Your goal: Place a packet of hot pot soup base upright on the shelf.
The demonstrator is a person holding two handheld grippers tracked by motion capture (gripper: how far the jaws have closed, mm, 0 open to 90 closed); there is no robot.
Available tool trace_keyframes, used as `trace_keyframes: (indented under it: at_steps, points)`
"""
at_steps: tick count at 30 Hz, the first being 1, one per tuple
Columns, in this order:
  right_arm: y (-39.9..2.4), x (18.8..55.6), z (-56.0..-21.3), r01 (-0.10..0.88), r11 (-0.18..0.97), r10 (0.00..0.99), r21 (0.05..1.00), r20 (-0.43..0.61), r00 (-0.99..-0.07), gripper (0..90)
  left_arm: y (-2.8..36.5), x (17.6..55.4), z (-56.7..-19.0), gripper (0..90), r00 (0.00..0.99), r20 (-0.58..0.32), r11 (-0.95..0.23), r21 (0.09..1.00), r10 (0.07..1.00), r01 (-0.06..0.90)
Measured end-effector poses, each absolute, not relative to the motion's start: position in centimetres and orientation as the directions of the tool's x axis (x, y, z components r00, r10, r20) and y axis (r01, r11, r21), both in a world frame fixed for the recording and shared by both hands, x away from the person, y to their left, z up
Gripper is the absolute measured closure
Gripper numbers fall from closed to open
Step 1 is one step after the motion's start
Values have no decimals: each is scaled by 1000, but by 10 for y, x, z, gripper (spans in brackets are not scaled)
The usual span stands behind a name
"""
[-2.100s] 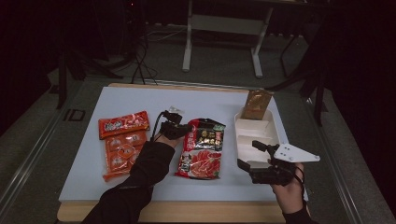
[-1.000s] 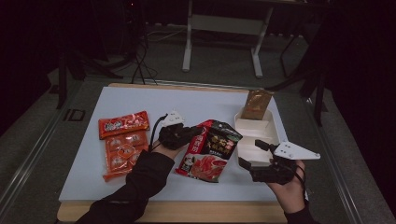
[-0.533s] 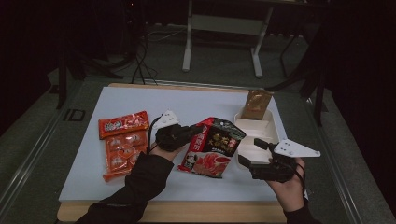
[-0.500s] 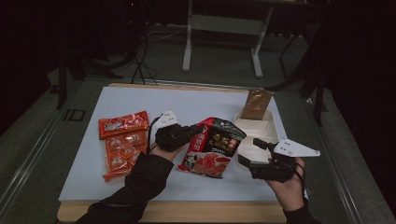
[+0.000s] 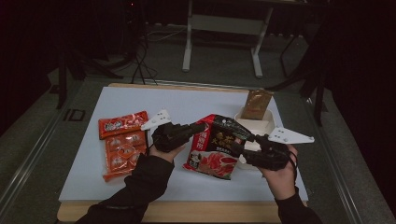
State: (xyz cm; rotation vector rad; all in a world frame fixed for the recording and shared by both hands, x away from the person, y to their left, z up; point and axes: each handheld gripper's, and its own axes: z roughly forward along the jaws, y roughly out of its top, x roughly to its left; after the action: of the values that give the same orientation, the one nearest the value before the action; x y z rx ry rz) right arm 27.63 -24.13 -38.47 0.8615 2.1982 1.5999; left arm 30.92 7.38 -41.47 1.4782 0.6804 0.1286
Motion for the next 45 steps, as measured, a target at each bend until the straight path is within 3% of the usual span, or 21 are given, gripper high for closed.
trace_keyframes:
  at_steps: [4, 6, 7, 13, 20, 22, 23, 26, 29, 32, 33, 39, 45]
  points:
    - [-237, 278, -379, 284, 203, 628, 937, 98, -772, 621, 72, 308, -416, 873, 812, -335, 114, 940, 478, 321]
    - [-236, 278, -377, 283, 200, 630, 938, 98, -770, 621, 72, 308, -416, 872, 812, -335, 114, 940, 478, 321]
    - [-233, 280, -373, 286, 227, 629, 931, 84, -772, 719, 72, 309, -418, 873, 803, -343, 121, 937, 488, 327]
    - [-230, 280, -365, 265, 250, 613, 932, 60, -788, 771, 76, 309, -416, 860, 804, -339, 124, 939, 488, 321]
    - [-231, 280, -357, 255, 257, 599, 932, 54, -799, 777, 79, 310, -414, 783, 822, -343, 120, 938, 454, 325]
    - [-233, 280, -353, 250, 250, 592, 935, 57, -804, 776, 79, 311, -414, 675, 829, -345, 113, 937, 441, 329]
    - [-233, 280, -353, 250, 250, 592, 935, 57, -804, 776, 78, 312, -414, 675, 829, -346, 102, 936, 438, 337]
    - [-236, 280, -349, 240, 246, 598, 939, 48, -800, 776, 78, 308, -414, 472, 827, -311, 81, 947, 469, 310]
    - [-242, 282, -345, 240, 235, 598, 942, 54, -800, 775, 78, 307, -414, 329, 819, -307, 62, 946, 484, 318]
    - [-244, 284, -343, 240, 235, 600, 942, 53, -798, 775, 79, 305, -415, 252, 810, -307, 46, 943, 500, 329]
    - [-247, 285, -341, 242, 226, 599, 944, 61, -799, 774, 80, 304, -416, 154, 819, -303, 35, 944, 488, 329]
    - [-256, 290, -334, 228, 210, 606, 951, 57, -793, 772, 88, 295, -421, 27, 806, -268, -28, 943, 528, 332]
    - [-262, 294, -329, 225, 194, 625, 955, 56, -779, 771, 99, 291, -426, 23, 793, -272, -38, 937, 545, 347]
